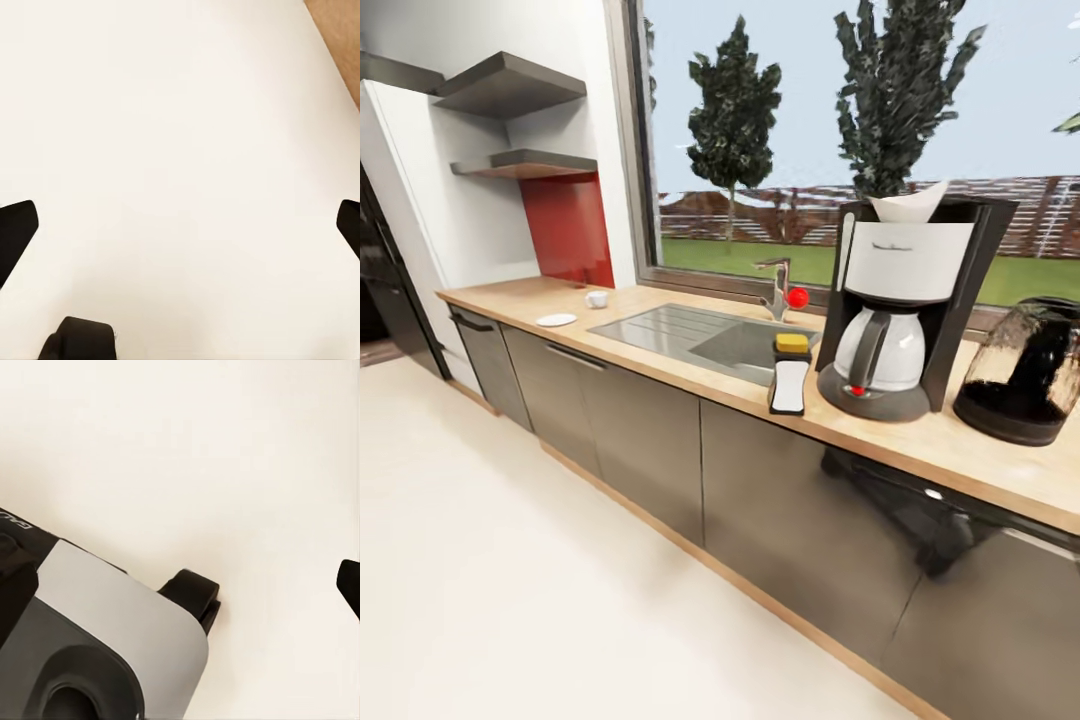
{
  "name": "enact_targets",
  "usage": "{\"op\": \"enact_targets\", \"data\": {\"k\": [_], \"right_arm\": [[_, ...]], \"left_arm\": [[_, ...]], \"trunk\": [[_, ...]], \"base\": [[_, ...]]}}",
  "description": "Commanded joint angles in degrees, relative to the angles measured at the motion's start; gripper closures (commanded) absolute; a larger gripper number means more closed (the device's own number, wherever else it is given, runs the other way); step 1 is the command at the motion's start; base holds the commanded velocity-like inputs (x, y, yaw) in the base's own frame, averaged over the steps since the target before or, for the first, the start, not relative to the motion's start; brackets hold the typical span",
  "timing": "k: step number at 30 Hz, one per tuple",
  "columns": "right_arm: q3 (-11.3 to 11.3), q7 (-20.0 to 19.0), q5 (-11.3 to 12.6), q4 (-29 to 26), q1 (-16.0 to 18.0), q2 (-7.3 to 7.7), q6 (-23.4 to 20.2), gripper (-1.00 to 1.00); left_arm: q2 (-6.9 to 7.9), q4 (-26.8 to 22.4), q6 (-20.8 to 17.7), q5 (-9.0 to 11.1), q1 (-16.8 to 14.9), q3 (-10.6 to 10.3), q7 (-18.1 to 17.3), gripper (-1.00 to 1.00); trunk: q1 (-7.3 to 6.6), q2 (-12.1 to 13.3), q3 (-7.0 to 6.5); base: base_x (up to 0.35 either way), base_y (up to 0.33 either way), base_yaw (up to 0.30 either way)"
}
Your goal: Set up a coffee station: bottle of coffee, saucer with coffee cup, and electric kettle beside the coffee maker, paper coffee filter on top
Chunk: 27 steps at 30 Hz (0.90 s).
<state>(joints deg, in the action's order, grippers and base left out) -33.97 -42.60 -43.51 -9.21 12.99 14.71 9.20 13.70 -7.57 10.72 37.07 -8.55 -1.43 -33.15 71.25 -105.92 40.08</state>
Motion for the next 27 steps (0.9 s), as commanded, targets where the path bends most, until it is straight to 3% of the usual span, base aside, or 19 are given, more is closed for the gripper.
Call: {"op": "enact_targets", "data": {"k": [1,13,27], "right_arm": [[-0.4,0.4,-0.6,0.0,0.0,-0.08,0.3,-1.00],[-0.5,1.4,-0.6,0.0,0.0,-0.19,0.3,-1.00],[-0.4,1.8,-0.8,0.0,0.0,-0.10,0.3,-1.00]], "left_arm": [[0.01,0.1,0.3,0.1,-0.1,-0.2,-0.2,-1.00],[0.01,0.1,0.3,0.1,-0.1,-0.2,-0.2,-1.00],[0.07,0.1,0.3,0.1,-0.1,-0.1,-0.2,-1.00]], "trunk": [[-0.01,0.0,0.05],[-0.01,0.0,0.05],[-0.01,0.0,0.05]], "base": [[0.000,0.000,0.274],[0.017,0.009,0.264],[0.228,0.169,0.041]]}}
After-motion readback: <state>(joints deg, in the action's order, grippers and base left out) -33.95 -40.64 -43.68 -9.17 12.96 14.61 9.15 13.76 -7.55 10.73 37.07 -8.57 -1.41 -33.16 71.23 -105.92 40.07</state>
